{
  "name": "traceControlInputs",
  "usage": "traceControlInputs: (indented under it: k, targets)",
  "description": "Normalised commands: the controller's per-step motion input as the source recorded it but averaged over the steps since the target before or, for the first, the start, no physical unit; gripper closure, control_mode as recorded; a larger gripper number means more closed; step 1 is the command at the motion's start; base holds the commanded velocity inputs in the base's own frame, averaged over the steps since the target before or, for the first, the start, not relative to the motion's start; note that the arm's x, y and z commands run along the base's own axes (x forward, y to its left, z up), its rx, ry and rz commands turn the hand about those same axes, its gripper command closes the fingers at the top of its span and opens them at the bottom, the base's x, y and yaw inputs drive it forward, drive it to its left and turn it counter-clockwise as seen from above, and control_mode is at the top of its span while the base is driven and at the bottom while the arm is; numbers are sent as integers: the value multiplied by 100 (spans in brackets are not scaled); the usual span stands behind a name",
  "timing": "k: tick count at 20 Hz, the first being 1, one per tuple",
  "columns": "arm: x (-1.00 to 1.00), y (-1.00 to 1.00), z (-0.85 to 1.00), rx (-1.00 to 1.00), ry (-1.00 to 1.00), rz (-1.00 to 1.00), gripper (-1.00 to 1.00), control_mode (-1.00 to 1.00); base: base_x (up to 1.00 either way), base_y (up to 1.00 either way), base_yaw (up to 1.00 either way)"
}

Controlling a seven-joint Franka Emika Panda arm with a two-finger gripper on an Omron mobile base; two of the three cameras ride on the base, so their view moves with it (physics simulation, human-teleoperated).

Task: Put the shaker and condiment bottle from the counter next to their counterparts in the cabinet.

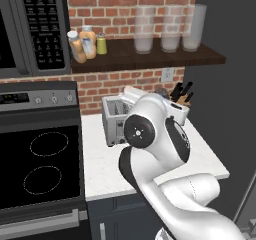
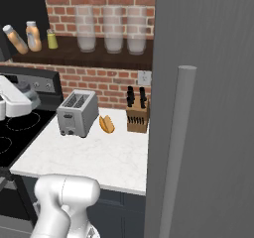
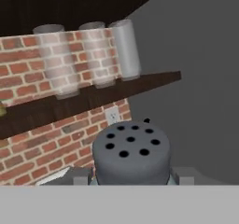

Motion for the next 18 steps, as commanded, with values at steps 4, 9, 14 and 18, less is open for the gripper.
traceControlInputs:
  k: [4, 9, 14, 18]
  targets:
    - [0, 0, 42, 0, 0, 10, 100, -100, 0, 0, 0]
    - [0, 0, 42, 0, 0, 13, 100, -100, 0, 0, 0]
    - [0, 0, 47, 0, 0, 13, 100, -100, 0, 0, 0]
    - [0, 0, 49, 0, 0, 11, 100, -100, 0, 0, 0]
